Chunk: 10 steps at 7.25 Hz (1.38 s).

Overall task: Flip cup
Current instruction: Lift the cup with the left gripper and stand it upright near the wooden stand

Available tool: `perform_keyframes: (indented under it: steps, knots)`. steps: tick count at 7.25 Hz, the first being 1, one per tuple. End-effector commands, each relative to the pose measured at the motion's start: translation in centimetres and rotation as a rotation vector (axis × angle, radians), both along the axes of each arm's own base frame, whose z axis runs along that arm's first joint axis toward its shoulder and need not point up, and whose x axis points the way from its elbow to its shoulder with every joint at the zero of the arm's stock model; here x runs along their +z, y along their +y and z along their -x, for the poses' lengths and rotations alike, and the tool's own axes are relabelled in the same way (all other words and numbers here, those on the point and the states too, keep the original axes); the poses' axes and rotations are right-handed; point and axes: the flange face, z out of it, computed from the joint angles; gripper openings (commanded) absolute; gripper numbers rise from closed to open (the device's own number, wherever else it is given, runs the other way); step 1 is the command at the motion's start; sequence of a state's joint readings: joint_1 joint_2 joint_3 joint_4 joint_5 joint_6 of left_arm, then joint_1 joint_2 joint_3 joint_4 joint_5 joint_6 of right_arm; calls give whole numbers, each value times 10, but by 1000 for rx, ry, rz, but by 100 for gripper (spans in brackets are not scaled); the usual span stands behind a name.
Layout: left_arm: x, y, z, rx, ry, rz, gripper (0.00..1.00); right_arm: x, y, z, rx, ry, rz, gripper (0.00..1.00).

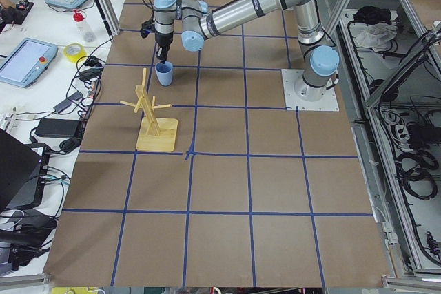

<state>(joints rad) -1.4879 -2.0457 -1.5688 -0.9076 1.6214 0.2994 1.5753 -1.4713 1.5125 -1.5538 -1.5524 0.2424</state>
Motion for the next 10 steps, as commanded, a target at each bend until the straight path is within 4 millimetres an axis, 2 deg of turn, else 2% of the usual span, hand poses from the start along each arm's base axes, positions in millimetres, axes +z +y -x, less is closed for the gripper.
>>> perform_keyframes:
  steps: [1, 3, 5, 7, 9, 10]
  knots:
    - [3, 2, 0, 4, -1, -5, 100, -1, 1, 0, 0, 0, -6, 100]
    - [36, 8, 4, 3, 0, 33, 100, -1, 1, 0, 0, 0, -8, 100]
    - [91, 42, 20, -10, 7, -6, 100, -1, 1, 0, 2, 0, -8, 100]
    - [128, 65, 32, -19, 13, -1, 100, -1, 1, -1, 2, 0, -8, 100]
    - [179, 95, 42, 18, 37, 35, 100, 0, 2, -1, 2, 0, -8, 100]
    - [202, 119, 58, 43, 35, 50, 100, -1, 2, -1, 3, 0, -9, 100]
